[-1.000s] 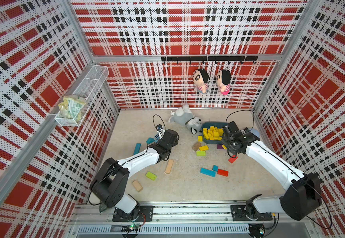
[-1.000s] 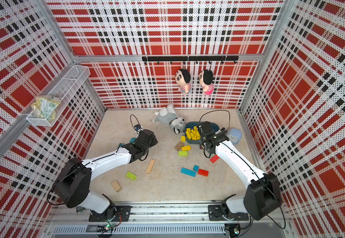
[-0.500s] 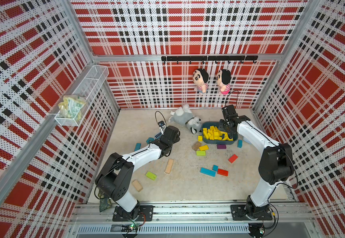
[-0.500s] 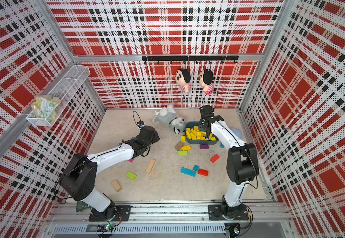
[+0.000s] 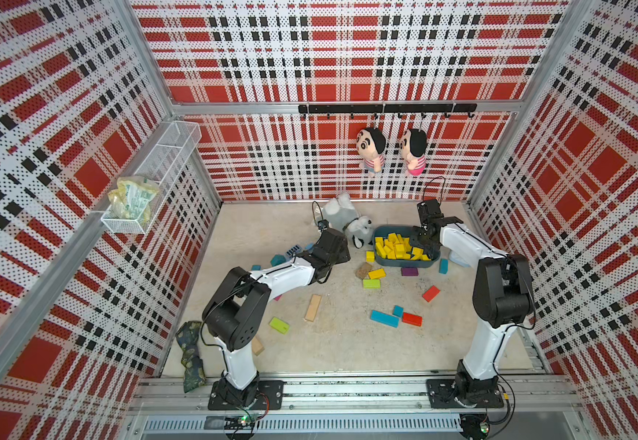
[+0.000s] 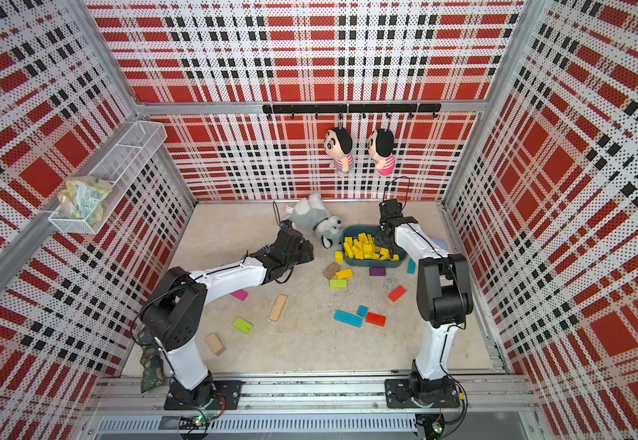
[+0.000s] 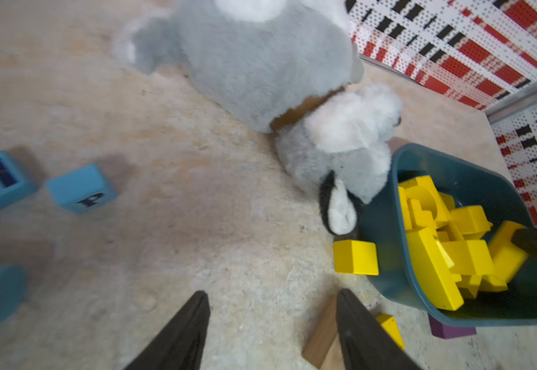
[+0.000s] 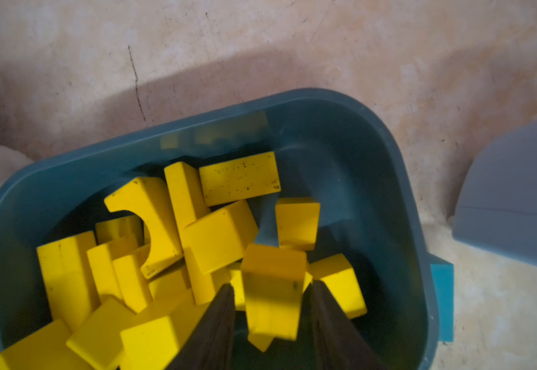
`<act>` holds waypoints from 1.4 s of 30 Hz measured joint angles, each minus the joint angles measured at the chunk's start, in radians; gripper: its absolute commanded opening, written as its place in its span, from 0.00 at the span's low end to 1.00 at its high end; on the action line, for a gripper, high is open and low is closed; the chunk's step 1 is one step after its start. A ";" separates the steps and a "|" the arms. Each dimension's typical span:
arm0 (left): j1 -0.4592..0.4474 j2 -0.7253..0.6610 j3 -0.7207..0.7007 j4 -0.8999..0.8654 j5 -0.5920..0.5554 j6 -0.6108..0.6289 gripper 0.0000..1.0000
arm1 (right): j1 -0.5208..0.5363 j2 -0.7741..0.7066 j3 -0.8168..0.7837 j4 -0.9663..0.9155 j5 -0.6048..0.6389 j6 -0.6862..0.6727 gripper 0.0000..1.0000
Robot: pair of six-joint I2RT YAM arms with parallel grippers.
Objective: Pick out the yellow building blocks
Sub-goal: Place the building block in the storage box, then pick up the building block from the center of the board.
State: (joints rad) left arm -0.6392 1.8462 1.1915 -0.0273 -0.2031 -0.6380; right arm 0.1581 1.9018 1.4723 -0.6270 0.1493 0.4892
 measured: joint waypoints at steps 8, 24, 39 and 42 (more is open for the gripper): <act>-0.029 0.164 0.154 0.004 0.106 0.059 0.66 | -0.011 -0.047 -0.031 0.032 0.004 -0.003 0.55; -0.045 0.341 0.309 -0.037 0.254 0.124 0.67 | -0.029 -0.225 -0.161 0.068 0.028 0.002 0.56; -0.056 0.454 0.502 -0.174 0.194 0.134 0.64 | -0.030 -0.252 -0.200 0.072 0.027 0.020 0.55; -0.070 0.484 0.563 -0.229 0.156 0.149 0.63 | -0.030 -0.256 -0.202 0.072 0.028 0.024 0.56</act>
State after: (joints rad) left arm -0.7090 2.3302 1.7550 -0.2562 -0.0471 -0.4892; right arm 0.1284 1.6459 1.2701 -0.5552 0.1772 0.5133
